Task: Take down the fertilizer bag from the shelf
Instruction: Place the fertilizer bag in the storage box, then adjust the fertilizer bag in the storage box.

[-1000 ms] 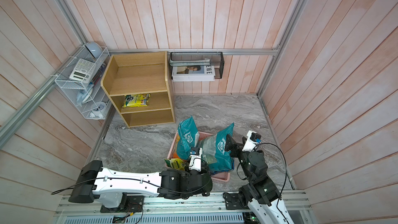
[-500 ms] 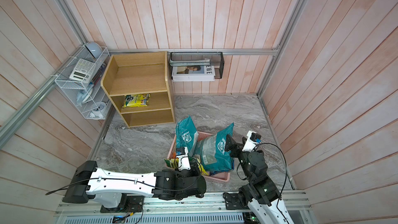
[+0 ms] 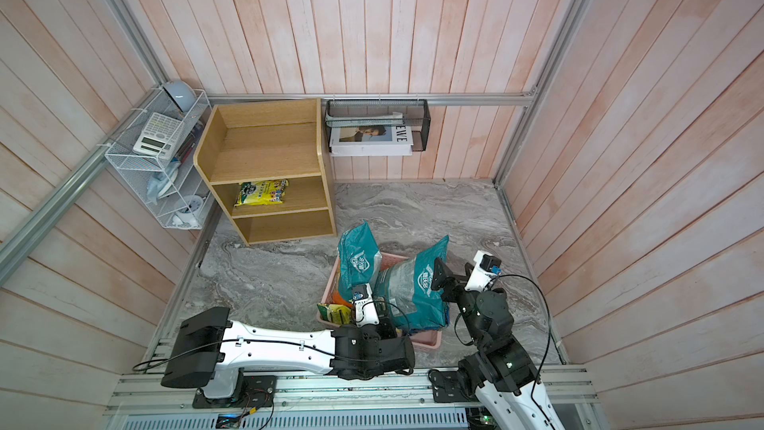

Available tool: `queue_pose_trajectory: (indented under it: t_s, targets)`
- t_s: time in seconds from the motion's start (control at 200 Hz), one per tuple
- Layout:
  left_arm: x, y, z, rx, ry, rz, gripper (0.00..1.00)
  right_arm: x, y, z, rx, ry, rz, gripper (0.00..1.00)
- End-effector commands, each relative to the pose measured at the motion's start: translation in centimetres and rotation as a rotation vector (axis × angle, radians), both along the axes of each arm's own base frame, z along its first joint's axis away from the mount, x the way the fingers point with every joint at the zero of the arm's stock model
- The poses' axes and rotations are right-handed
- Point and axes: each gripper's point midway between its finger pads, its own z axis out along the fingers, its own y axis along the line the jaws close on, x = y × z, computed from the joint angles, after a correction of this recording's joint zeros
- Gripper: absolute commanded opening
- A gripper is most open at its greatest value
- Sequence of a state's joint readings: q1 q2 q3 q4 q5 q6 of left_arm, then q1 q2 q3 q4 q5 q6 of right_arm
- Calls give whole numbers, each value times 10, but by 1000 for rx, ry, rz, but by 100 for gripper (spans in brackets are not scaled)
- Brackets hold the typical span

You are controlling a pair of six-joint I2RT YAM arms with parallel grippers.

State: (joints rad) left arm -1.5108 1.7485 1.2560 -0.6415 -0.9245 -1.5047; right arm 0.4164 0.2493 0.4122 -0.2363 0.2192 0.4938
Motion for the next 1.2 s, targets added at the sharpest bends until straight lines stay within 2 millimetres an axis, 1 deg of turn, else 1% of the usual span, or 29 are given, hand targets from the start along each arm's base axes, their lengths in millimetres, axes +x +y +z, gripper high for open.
queue_pose_trajectory:
  t_s: [0.0,0.065,0.1,0.17,0.175,0.185,0.245,0.3,0.39,0.41,0.44,0.465,0.57,0.615,0.7,0.725,0.765,0.775,0.815,0.86,0.95,1.0,1.07,1.13,1.195]
  targets:
    - [1,-2,-4,-10,18,-18,0,1,-1,-7,-18,23,-7,98]
    - [1,-4,5,-15,6,-37,0,1,-1,-8,-18,25,-6,98]
    - [1,-6,11,-19,-3,-52,7,1,-1,-8,-18,25,-6,98]
    - [1,-11,21,-29,-15,-89,12,1,-1,-8,-20,25,-7,98]
    - [1,-11,22,-29,-16,-92,13,1,-1,-8,-20,26,-7,98]
    - [1,-12,23,-30,-17,-97,20,1,-1,-7,-18,24,-7,98]
    - [-1,-13,29,-42,-26,-113,50,1,-1,-7,-18,24,-8,98]
    - [-2,-12,36,-53,-32,-124,68,1,-1,-7,-20,24,-7,98]
    - [-7,-12,52,-70,-52,-152,71,1,-1,-7,-19,23,-6,98]
    - [-8,-12,57,-72,-62,-158,74,1,-1,-7,-19,23,-8,98]
    - [-11,-11,64,-71,-79,-169,75,1,-1,-7,-19,22,-7,98]
    - [-13,-10,71,-66,-94,-175,81,1,-1,-7,-19,23,-7,98]
    - [-16,0,99,-35,-144,-177,83,1,-1,-7,-19,22,-5,98]
    - [-15,7,107,-32,-157,-174,83,1,-1,-7,-19,23,-5,98]
    - [-11,25,123,-45,-200,-148,83,1,0,-6,-18,21,-3,98]
    - [-9,32,128,-44,-224,-135,88,1,-1,-6,-18,21,-4,98]
    - [-2,44,134,-38,-264,-106,99,1,0,-6,-17,21,-3,98]
    - [0,47,136,-39,-271,-97,100,1,0,-6,-17,19,-2,98]
    - [9,61,135,-40,-271,-65,100,1,0,-5,-16,18,-2,98]
    - [26,76,130,-50,-230,-37,100,1,-1,-5,-16,17,-4,98]
    - [59,101,114,-104,-156,-22,100,2,0,-6,-18,18,-4,98]
    - [78,125,109,-124,-153,31,100,2,-1,-4,-19,16,-5,98]
    - [98,160,108,-125,-177,97,100,2,0,-4,-21,14,-4,98]
    - [107,186,110,-138,-194,151,98,2,-1,-2,-21,9,-6,98]
    - [104,186,118,-179,-236,108,94,3,-1,-1,-24,4,-8,98]
